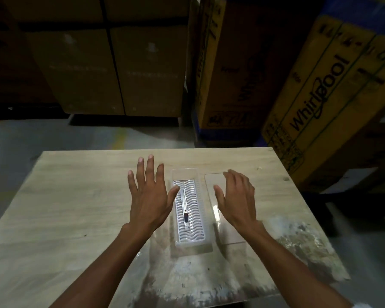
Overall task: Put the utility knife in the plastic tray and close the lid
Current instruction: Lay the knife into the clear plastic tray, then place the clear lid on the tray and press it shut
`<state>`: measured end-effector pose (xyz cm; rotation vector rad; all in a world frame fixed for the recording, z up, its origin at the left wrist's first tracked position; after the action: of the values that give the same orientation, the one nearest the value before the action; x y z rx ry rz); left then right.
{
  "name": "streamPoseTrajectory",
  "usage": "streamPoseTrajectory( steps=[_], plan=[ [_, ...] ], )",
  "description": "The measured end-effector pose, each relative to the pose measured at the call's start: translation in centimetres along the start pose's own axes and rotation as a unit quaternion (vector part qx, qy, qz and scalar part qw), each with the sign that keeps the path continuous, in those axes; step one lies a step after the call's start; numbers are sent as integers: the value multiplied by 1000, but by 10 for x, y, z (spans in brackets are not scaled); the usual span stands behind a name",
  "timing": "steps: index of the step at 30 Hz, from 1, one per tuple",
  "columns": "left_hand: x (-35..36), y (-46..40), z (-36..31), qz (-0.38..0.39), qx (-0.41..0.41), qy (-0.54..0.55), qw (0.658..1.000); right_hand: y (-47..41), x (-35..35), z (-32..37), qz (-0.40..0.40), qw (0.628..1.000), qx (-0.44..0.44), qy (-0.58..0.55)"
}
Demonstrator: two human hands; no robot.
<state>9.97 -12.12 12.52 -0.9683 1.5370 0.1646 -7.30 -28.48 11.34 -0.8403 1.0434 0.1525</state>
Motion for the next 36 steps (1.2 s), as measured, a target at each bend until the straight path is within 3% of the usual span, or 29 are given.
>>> streamPoseTrajectory(
  steps=[7, 21, 30, 33, 36],
  plan=[
    [14, 21, -24, 2, 18, -7, 1000, 32, 1, -44, 44, 999, -3, 29],
    [14, 54, -26, 30, -38, -70, 996, 114, 86, -72, 314, 949, 13, 21],
    [22, 59, -31, 53, -75, -59, 994, 99, 90, -73, 350, 936, 32, 20],
    [28, 58, -33, 58, -81, -38, 994, 71, 75, -78, 298, 953, 55, -14],
    [36, 57, -33, 72, -97, 2, 993, 32, 60, -102, 233, 955, 176, -53]
  ],
)
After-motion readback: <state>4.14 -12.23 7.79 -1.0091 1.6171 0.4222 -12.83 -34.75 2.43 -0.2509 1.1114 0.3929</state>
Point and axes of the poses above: each hand's wrist, its own y-axis away from the middle knuckle, its own x-axis out of the palm, z = x × y, the point moved 8 cm from there along -y, towards the middle knuckle, and after that the axes turned 14 degrees about -z, right-handed, at the moved point
